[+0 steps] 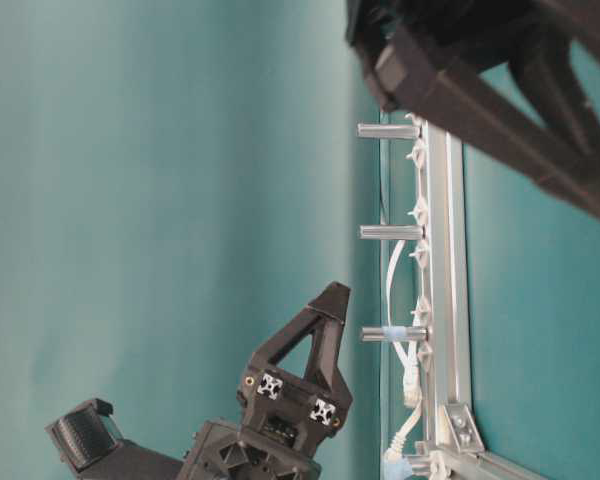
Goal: Insert the wire through the string loop located on the left side.
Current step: 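Move the right gripper down toward the black USB cable plug, then grasp the black USB cable near its plug with the right gripper, then lift the cable and carry it toward the frame's lower-right corner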
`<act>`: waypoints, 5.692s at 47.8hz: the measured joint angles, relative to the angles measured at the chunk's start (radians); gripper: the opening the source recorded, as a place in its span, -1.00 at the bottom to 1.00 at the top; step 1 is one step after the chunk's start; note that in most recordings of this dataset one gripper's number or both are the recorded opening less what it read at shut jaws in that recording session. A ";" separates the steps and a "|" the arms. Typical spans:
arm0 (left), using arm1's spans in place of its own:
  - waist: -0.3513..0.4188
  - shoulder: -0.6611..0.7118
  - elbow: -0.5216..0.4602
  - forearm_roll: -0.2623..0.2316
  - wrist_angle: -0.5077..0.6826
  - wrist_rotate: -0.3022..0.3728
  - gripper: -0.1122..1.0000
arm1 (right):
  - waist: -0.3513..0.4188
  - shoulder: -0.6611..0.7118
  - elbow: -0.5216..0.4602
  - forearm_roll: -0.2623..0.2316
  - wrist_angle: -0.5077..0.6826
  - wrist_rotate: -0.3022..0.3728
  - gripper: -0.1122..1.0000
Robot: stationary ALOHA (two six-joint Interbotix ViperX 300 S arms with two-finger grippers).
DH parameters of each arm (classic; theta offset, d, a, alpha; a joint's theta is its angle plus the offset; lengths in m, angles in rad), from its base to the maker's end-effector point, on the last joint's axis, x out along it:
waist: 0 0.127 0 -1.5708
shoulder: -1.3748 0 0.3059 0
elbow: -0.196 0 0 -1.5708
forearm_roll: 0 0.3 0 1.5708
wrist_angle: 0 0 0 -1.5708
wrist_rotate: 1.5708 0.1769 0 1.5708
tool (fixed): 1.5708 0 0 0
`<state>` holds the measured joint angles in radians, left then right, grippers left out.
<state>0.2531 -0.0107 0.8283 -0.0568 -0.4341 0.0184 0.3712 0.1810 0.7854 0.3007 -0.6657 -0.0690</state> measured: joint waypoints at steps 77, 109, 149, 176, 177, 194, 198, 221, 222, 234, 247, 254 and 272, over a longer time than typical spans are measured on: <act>-0.015 0.000 0.011 0.000 0.029 0.000 0.41 | 0.130 0.204 -0.161 0.437 0.052 -0.239 0.25; -0.015 0.000 0.011 0.000 0.037 0.000 0.41 | 0.138 0.219 -0.163 0.431 0.137 -0.245 -0.60; -0.015 -0.064 0.041 0.000 0.049 0.002 0.40 | 0.133 0.212 -0.164 0.420 0.150 -0.252 -0.60; -0.052 -0.132 0.069 0.000 0.104 0.002 0.40 | 0.097 0.041 -0.137 0.420 0.268 -0.388 -0.60; -0.055 -0.132 0.069 0.000 0.104 0.000 0.40 | 0.092 0.034 -0.137 0.420 0.273 -0.396 -0.60; -0.091 -0.138 0.071 0.000 0.138 0.002 0.40 | 0.023 -0.058 -0.123 0.420 0.336 -0.465 -0.60; -0.094 -0.146 0.074 0.000 0.147 0.002 0.40 | 0.015 -0.069 -0.117 0.420 0.344 -0.465 -0.60; -0.103 -0.178 0.101 0.000 0.155 0.002 0.40 | 0.009 -0.081 -0.110 0.420 0.351 -0.466 -0.60; -0.103 -0.178 0.100 0.000 0.153 0.002 0.40 | 0.008 -0.081 -0.110 0.420 0.351 -0.466 -0.60; -0.114 -0.178 0.101 0.000 0.158 0.002 0.40 | -0.023 -0.081 -0.101 0.420 0.353 -0.468 -0.60; -0.141 -0.178 0.101 0.000 0.186 0.002 0.40 | -0.074 -0.083 -0.092 0.420 0.360 -0.489 -0.60; -0.158 -0.178 0.101 0.000 0.199 0.002 0.40 | -0.094 -0.081 -0.092 0.419 0.377 -0.515 -0.60; -0.183 -0.178 0.101 -0.002 0.212 0.000 0.40 | -0.123 -0.081 -0.092 0.410 0.390 -0.538 -0.60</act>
<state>0.0706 -0.1887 0.9296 -0.0583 -0.2224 0.0184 0.2485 0.0997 0.6934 0.7102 -0.2761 -0.6075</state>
